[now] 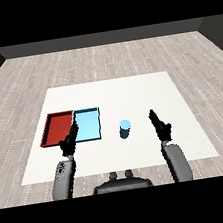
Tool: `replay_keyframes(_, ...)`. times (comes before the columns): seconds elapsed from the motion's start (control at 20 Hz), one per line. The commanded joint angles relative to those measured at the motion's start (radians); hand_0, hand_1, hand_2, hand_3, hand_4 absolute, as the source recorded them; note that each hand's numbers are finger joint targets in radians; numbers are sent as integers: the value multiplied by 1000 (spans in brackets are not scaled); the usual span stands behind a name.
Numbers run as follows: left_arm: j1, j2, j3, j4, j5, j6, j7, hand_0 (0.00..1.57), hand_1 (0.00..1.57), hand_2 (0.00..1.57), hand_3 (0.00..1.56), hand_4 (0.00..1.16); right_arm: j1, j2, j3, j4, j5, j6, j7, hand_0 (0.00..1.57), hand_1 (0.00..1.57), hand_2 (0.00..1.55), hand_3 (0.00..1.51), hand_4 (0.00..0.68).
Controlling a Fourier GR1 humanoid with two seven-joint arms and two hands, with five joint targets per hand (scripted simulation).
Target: Pick the blue can and put it in the blue box
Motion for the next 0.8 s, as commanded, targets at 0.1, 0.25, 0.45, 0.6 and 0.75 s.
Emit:
replay_keyframes(0.1,-17,7,46,-14,12,-2,12,0,0,0,0,0,-26,17,-11,-18,16,-15,13,0,0,0,0,0)
replay_keyframes(0.25,13,-6,48,-53,8,22,14,0,0,0,0,0,-52,64,30,-33,56,-69,22,0,0,0,0,0)
replay_keyframes(0.45,-31,-22,76,-157,92,-36,-266,0,0,0,0,0,-61,52,-25,-63,-139,85,-172,0,0,0,0,0)
replay_keyframes(0.6,-10,7,119,-27,128,-110,-407,0,0,0,0,0,-77,24,-66,4,-172,131,-214,0,0,0,0,0)
replay_keyframes(0.75,-41,-15,99,-34,106,-85,-390,0,0,0,0,0,-45,34,-43,-107,-185,121,-135,0,0,0,0,0)
